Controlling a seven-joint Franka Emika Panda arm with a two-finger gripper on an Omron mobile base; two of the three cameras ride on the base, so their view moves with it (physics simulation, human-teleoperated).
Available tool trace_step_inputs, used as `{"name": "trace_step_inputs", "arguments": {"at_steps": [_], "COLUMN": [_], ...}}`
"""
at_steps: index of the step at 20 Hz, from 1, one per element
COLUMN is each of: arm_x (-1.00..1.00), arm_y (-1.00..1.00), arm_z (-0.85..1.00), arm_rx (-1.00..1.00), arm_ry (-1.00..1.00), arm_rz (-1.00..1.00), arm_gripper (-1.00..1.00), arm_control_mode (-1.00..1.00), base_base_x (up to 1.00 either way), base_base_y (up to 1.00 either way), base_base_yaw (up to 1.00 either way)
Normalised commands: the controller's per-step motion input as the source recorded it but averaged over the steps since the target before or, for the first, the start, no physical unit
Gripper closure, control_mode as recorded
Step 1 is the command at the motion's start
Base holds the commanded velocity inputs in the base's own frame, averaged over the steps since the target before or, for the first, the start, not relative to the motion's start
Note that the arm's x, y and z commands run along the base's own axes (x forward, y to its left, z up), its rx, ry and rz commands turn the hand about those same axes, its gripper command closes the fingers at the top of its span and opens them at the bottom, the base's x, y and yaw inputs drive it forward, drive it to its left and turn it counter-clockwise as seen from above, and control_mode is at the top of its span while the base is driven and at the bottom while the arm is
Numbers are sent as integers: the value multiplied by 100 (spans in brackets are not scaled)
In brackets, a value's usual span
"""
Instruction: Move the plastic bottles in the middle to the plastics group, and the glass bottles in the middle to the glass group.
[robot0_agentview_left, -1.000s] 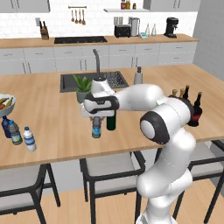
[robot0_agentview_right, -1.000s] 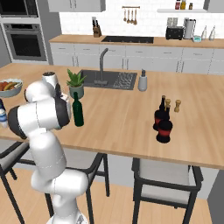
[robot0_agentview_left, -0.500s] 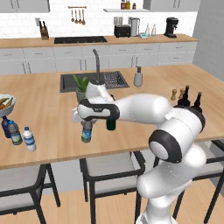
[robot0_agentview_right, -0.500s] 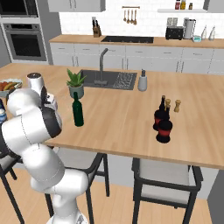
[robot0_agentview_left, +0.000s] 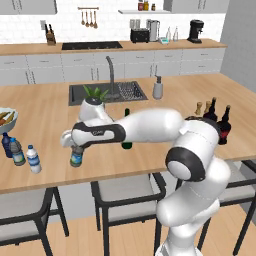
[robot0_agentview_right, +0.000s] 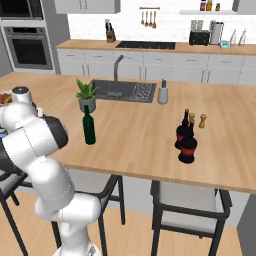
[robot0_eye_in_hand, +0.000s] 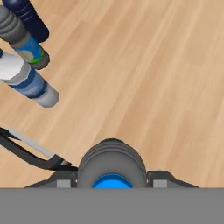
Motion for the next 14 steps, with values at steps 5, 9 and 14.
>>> {"name": "trace_step_inputs", "arguments": {"at_steps": [5, 9, 14], "arm_x": [3, 22, 24], "arm_y": [88, 69, 46], "arm_z": [5, 0, -7], "arm_rx": [0, 0, -3], "arm_ry": [-8, -17, -12], "arm_rz": [5, 0, 0], "arm_gripper": [100, 100, 100], "arm_control_mode": [-100, -100, -100], "base_base_x": [0, 0, 0], "base_base_y": [0, 0, 0], "base_base_yaw": [0, 0, 0]}}
